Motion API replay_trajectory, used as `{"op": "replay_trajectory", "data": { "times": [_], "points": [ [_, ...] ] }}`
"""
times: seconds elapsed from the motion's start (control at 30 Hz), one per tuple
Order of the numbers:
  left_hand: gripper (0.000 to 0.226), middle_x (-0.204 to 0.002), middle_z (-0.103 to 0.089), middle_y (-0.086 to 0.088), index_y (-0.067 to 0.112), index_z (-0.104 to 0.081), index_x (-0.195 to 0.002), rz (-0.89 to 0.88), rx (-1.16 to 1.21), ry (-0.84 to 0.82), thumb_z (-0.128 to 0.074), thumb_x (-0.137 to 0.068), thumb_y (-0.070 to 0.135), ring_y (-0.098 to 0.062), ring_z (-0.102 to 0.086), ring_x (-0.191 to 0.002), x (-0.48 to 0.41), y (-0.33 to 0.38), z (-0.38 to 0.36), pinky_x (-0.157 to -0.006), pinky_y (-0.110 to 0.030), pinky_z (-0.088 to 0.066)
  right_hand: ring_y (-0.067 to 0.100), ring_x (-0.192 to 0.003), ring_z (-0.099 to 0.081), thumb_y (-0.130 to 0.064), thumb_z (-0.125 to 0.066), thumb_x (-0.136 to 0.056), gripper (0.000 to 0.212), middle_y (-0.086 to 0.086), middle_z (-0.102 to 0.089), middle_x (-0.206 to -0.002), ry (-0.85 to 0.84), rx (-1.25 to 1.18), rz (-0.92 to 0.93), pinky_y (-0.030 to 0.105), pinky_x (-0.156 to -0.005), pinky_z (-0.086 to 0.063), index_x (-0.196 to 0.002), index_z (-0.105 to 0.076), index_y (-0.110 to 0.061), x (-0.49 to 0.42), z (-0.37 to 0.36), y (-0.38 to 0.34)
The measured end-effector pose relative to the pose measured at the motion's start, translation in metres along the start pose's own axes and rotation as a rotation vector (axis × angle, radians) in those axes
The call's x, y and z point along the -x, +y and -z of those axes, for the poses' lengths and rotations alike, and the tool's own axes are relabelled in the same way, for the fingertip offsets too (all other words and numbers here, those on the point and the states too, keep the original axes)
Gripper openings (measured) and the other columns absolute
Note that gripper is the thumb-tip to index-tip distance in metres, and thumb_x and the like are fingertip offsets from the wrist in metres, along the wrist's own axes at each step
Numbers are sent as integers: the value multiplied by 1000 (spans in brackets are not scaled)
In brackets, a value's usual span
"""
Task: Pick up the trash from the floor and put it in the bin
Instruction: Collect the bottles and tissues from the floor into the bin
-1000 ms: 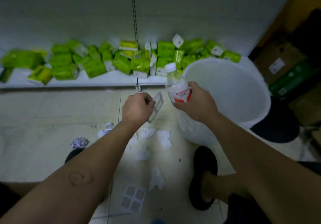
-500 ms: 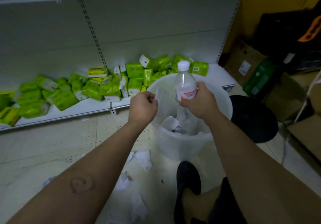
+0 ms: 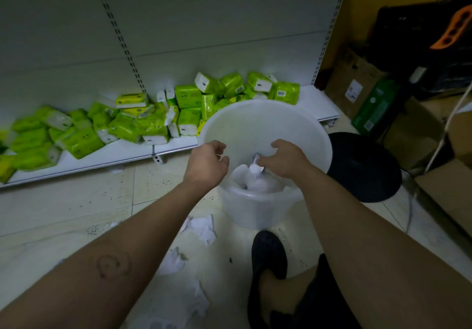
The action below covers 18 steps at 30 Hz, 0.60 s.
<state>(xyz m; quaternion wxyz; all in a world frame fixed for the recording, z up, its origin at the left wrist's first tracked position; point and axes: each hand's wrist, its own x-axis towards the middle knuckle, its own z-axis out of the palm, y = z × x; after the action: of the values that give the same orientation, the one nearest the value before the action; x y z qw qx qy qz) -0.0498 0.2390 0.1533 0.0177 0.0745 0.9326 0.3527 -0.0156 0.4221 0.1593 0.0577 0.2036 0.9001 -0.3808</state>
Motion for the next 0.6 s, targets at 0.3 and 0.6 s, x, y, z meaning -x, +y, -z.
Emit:
{"op": "replay_trajectory", "data": {
  "times": [0.3, 0.6],
  "points": [
    [47, -128, -62, -3, 17, -57, -128, -32, -210, -184, -65, -84, 30, -21, -56, -119, 57, -42, 66, -98, -34, -46, 22, -111, -60, -25, -67, -76, 55, 8, -67, -118, -83, 79, 67, 27, -94, -44, -129, -55, -13, 58, -12, -49],
    [52, -130, -60, -4, 19, -54, -130, 147, -211, -251, -65, -83, 38, -23, -56, -117, 135, -132, 101, -95, -34, -46, 26, -125, -50, -35, -67, -80, 64, 10, -49, -140, -429, 435, 214, 31, -100, -40, -137, -43, -16, 133, -137, -80]
  ]
}}
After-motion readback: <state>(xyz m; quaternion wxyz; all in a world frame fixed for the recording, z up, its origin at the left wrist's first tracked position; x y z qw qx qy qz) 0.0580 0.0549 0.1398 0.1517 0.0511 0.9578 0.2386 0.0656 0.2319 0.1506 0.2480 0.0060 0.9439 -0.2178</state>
